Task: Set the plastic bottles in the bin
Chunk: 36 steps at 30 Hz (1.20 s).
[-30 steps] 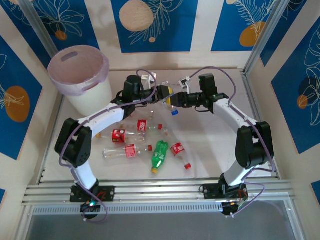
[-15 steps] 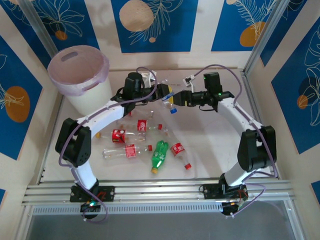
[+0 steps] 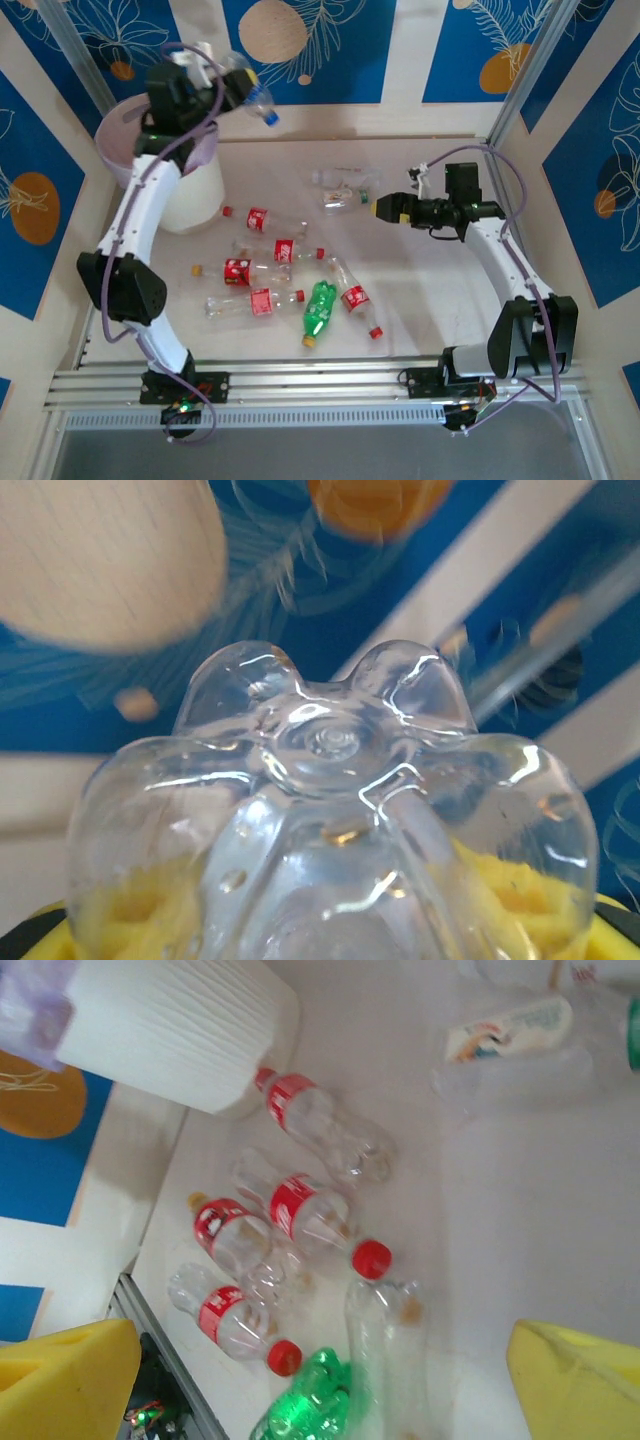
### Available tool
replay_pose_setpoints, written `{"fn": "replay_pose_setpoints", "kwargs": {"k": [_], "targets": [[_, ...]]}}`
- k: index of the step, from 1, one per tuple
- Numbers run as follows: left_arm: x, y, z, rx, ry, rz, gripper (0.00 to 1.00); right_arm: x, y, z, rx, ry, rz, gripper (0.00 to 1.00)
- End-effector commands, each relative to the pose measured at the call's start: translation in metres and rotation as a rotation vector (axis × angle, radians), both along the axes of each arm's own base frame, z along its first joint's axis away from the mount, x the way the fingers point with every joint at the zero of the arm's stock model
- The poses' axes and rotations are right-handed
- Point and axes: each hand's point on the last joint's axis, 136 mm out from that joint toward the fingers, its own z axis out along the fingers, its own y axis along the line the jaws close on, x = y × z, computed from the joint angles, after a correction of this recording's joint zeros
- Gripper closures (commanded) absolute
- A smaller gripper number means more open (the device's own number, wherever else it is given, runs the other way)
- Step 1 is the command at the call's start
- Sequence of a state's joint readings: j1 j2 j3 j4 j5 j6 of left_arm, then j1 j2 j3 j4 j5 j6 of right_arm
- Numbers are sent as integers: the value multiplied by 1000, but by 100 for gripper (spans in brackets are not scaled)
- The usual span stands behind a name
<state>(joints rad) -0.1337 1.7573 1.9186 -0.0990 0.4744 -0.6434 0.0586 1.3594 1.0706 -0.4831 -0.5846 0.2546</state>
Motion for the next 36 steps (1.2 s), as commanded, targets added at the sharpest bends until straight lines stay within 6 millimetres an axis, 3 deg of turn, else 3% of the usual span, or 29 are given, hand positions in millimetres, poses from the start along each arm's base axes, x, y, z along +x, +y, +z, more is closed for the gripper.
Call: {"fn": "replay_pose_setpoints", "kwargs": {"k": [1,5,8,14,20,27,36], "targets": [[-3,48,36,28,-73,121,100,-4,-4,-14,-52,44,-17,6],[1,120,41,31,-49,288,100,-4,-5,-22,-89,53,-20,7],[3,168,23,52,23,396,100,-1,-11,-26,-101,61,-50,8],[11,213,-39,197,186,510,100,6,-19,-29,-131,61,-100,8],[22,226,-100,318,328,523,100,7,-33,-38,-155,85,-141,8],[25,221,-171,392,499,436,100,8,-39,-42,-181,90,-165,8],[26,209,-243,512,644,369,100,10,-41,-46,-194,90,-174,8]]}}
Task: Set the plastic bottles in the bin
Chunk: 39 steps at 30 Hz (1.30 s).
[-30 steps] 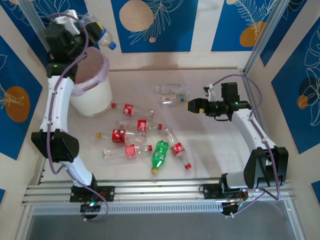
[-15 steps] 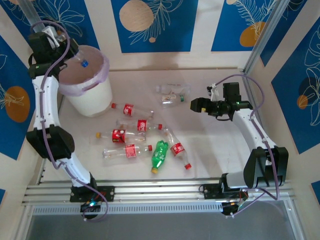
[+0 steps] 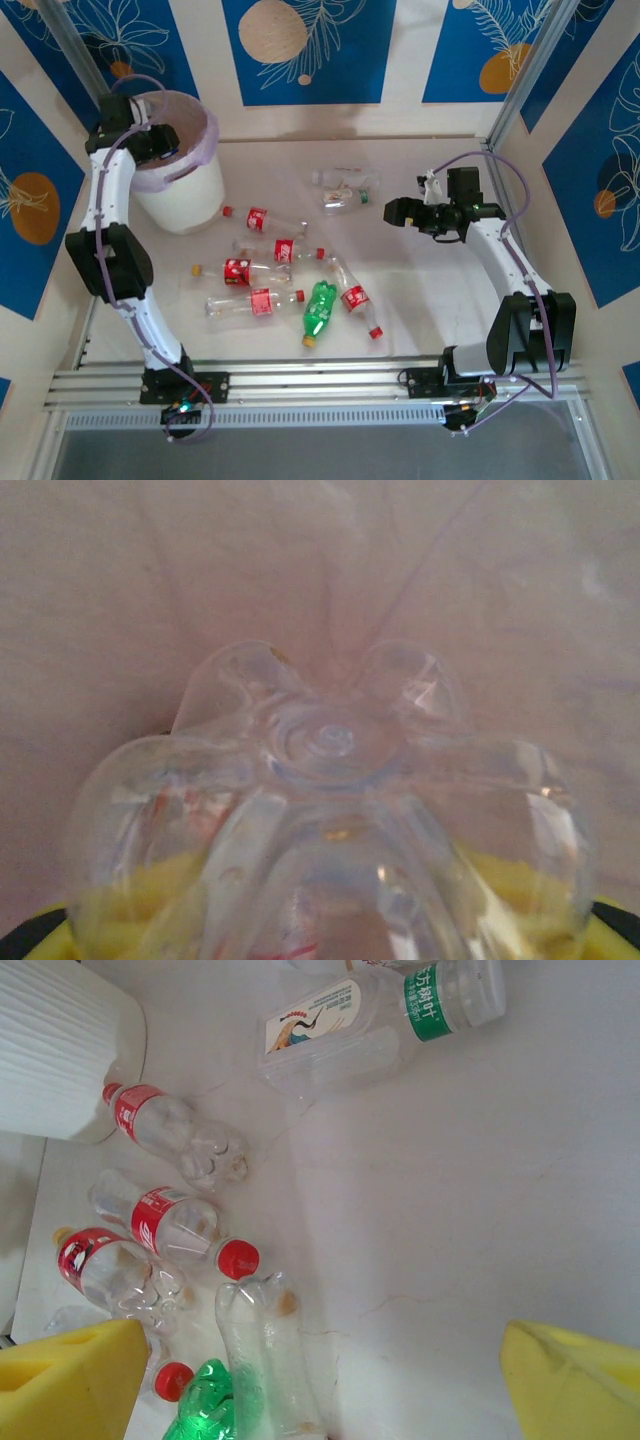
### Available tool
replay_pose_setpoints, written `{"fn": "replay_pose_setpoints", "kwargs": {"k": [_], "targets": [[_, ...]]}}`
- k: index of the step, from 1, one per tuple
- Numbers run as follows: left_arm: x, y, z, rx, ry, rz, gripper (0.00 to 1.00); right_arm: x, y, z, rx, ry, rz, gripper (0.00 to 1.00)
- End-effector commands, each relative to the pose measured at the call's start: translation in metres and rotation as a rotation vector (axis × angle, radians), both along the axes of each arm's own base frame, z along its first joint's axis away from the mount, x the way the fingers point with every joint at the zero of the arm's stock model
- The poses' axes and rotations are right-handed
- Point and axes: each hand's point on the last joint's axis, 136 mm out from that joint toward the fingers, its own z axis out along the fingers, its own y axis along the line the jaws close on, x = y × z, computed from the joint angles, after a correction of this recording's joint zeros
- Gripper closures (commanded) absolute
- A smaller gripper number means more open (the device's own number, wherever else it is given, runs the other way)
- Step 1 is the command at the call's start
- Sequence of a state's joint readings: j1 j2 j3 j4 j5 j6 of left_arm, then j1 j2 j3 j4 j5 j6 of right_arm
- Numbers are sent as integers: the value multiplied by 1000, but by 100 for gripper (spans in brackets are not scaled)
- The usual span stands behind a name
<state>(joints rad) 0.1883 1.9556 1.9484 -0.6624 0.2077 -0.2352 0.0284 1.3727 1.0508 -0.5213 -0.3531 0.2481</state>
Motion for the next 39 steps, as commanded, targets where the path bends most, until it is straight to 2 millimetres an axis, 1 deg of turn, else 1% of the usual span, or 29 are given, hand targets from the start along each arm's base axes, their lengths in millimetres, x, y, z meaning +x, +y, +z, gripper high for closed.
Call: {"fn": "replay_pose_setpoints", "kwargs": {"k": [1,3,6,9,10,13,15,17,19,21,26,27,31,34,37,39], "targets": [[-3,-5,-34,40,93,-41,100,-4,-2,-9,-9,32,-6,8],[-3,-5,-50,33,124,-50,100,-4,-2,-10,-13,31,-7,8],[-2,-6,-65,28,148,-58,100,-3,-3,-11,-19,33,-9,8],[-1,-8,-74,21,160,-69,100,-3,-3,-12,-24,31,-10,8],[0,-9,-77,17,165,-73,96,-4,-3,-12,-24,30,-9,8],[0,-11,-80,9,168,-86,72,-4,-4,-13,-27,28,-10,7],[0,-12,-80,12,167,-94,52,-4,-5,-14,-32,29,-16,6],[0,-12,-80,16,170,-98,38,-4,-5,-14,-35,29,-18,5],[0,-12,-79,19,168,-101,29,-3,-6,-14,-35,27,-20,5],[-1,-12,-76,21,165,-104,18,-3,-6,-13,-36,26,-22,5],[0,-12,-70,26,155,-104,1,-2,-6,-12,-37,30,-29,4],[0,-12,-67,24,152,-105,0,-3,-7,-12,-41,35,-35,5],[0,-12,-58,27,136,-104,0,-5,-9,-12,-53,56,-43,5],[0,-13,-45,31,114,-104,0,-10,-8,-12,-79,74,-44,5],[-2,-14,-26,29,83,-106,0,-22,-9,-16,-164,128,-58,7],[-4,-15,-8,26,44,-95,0,-36,-3,-21,-261,164,-30,8]]}}
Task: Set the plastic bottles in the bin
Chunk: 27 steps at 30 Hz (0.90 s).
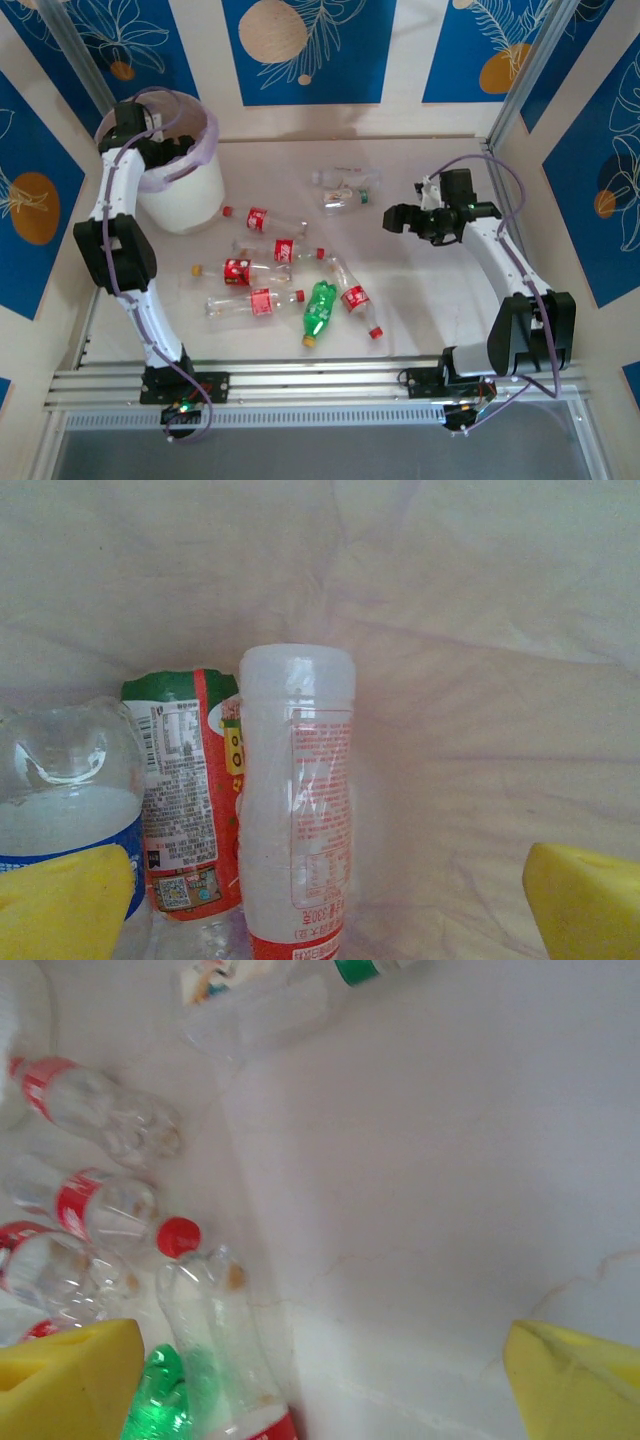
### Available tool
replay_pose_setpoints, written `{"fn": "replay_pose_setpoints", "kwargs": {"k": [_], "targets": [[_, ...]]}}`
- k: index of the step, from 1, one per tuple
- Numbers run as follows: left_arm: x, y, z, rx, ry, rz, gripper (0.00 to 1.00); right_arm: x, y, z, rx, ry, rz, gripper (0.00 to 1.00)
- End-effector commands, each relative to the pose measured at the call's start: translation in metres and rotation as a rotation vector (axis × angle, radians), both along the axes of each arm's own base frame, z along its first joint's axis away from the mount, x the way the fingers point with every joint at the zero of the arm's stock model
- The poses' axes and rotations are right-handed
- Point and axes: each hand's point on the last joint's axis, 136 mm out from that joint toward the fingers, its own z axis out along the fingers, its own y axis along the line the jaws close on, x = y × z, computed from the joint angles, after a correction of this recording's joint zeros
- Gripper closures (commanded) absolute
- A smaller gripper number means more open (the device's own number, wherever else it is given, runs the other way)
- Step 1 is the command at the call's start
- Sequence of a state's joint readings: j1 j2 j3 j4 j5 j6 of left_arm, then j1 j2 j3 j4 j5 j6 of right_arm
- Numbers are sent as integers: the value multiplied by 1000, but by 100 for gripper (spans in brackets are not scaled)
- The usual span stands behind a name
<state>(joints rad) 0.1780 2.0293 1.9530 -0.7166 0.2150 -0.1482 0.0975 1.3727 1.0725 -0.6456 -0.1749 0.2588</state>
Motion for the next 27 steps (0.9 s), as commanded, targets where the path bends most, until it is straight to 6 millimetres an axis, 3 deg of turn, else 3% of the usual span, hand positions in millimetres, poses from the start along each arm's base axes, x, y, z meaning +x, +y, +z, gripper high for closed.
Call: {"fn": "replay_pose_setpoints", "kwargs": {"k": [1,9,12,18,23,27], "targets": [[-5,-8,46,-10,-87,-9,0,-28,6,-4,-146,81,36,9],[-23,-6,133,13,-284,45,0,-107,53,-26,-255,218,222,17],[-36,-3,164,30,-349,74,0,-125,72,-36,-269,242,255,16],[-74,-11,221,32,-489,97,0,-150,75,-64,-414,307,286,21],[-109,-54,233,23,-540,22,0,-154,90,-76,-390,327,307,23],[-132,-102,222,13,-526,-86,0,-154,99,-89,-401,343,322,23]]}}
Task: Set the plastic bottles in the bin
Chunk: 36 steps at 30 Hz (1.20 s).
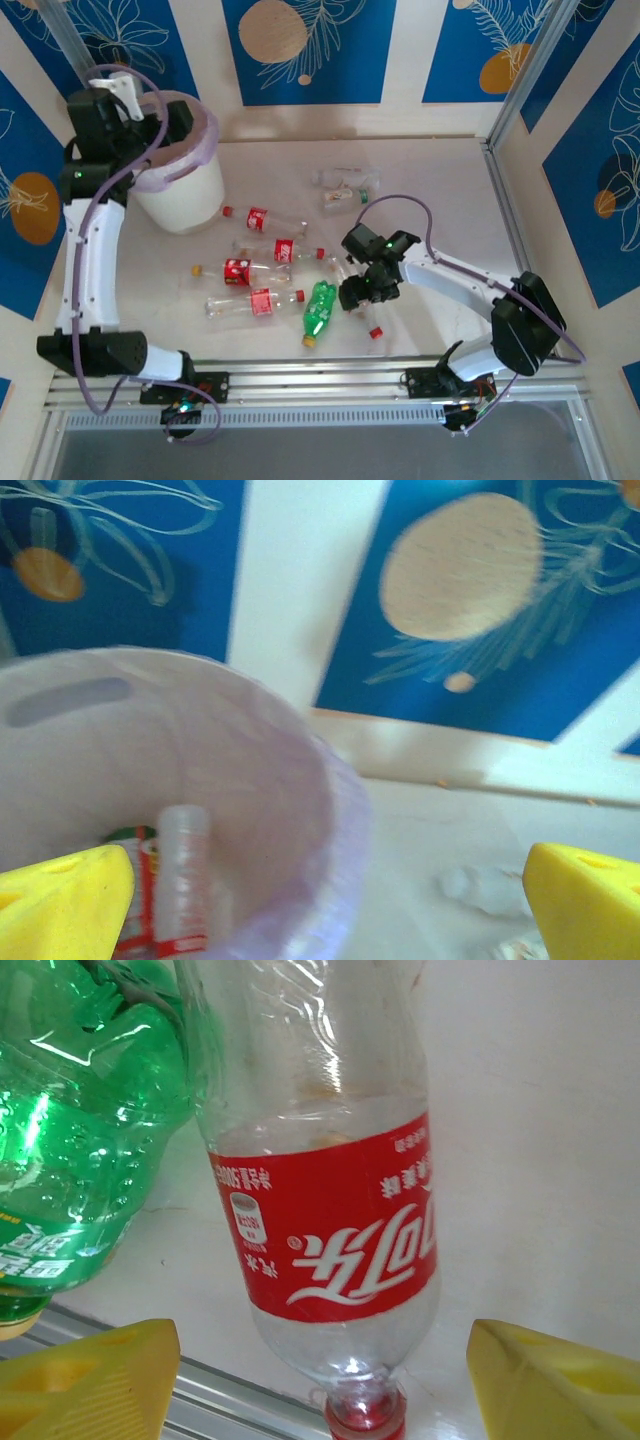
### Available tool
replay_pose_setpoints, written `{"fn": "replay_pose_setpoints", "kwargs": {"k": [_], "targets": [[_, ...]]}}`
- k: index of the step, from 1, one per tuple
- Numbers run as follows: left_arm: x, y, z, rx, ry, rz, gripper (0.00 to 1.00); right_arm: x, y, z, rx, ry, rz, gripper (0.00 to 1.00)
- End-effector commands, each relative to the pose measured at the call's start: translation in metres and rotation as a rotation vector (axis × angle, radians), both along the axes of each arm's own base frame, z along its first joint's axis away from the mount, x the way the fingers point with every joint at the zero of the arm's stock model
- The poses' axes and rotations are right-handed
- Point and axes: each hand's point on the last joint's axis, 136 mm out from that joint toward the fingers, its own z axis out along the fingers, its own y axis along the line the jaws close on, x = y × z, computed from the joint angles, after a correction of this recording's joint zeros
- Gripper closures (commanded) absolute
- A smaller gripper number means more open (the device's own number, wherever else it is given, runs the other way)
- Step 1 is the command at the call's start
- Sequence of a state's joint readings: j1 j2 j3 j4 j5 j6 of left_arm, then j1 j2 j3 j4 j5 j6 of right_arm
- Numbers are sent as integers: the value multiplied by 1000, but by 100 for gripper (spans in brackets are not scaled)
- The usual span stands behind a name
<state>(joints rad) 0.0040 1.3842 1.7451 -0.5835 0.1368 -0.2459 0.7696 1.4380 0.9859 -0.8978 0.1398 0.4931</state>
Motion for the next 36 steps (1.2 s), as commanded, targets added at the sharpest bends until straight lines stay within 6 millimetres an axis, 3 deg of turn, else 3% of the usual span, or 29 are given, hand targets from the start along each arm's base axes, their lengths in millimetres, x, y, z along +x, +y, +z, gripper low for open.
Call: {"fn": "replay_pose_setpoints", "kwargs": {"k": [1,4,10,14,22,31,36], "targets": [[-10,-34,-18,14,37,-63,0,0,6,-12,-13,13,-15,23],[-23,-68,-32,7,79,-146,0,0,7,-23,-36,19,-17,25],[-41,-132,-93,-91,193,-297,0,5,-1,-43,-120,15,-53,26],[-48,-154,-127,-130,272,-333,0,8,-3,-55,-137,9,-75,27],[-63,-185,-172,-244,381,-374,0,10,-10,-73,-133,-17,-142,30],[-66,-211,-204,-316,467,-411,0,20,-15,-52,-79,-66,-160,38],[-63,-233,-205,-425,468,-482,2,41,4,-15,185,-91,-165,42]]}}
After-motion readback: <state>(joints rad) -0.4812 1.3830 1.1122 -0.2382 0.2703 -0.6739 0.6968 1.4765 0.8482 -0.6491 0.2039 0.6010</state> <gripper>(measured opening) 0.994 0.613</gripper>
